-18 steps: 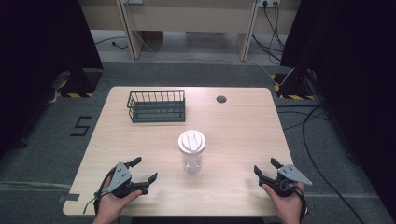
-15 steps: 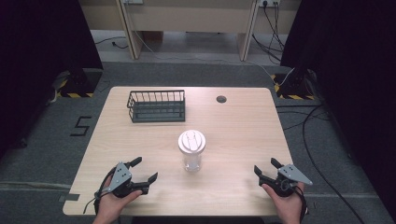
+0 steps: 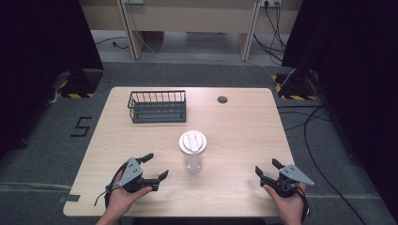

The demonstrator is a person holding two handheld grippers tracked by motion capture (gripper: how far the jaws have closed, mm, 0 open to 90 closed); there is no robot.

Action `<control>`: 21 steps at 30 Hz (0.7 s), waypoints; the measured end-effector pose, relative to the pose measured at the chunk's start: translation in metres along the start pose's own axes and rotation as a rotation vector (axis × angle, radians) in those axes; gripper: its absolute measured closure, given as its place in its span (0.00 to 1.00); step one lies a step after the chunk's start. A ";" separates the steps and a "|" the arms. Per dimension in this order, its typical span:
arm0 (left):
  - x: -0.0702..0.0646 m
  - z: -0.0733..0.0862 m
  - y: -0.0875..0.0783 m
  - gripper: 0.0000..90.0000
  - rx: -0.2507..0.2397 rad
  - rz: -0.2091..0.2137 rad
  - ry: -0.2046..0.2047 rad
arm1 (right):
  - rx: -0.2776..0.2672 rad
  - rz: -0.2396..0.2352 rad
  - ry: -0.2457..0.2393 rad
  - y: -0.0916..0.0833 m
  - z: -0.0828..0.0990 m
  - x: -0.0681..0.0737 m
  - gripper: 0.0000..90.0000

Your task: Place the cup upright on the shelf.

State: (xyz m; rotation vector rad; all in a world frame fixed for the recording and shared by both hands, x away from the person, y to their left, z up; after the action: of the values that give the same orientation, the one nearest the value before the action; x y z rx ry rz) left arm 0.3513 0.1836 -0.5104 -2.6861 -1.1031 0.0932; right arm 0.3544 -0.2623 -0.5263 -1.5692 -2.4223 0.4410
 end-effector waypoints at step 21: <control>-0.024 -0.022 0.056 0.16 -0.019 0.119 0.021 | 0.003 -0.003 -0.005 0.000 0.000 0.001 0.28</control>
State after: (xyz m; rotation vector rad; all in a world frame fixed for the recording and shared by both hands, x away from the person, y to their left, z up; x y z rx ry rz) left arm 0.3754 0.1240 -0.5036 -2.7616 -0.9428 0.0749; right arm 0.3545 -0.2616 -0.5265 -1.5645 -2.4263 0.4477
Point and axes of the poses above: each handheld gripper's, and its own axes: y roughly forward along the jaws, z roughly out of its underside, x roughly to its left, the point moved 4 cm from there along y, roughly forward along the jaws, and after that the axes turned 1 degree about z, right-handed, at the moved point
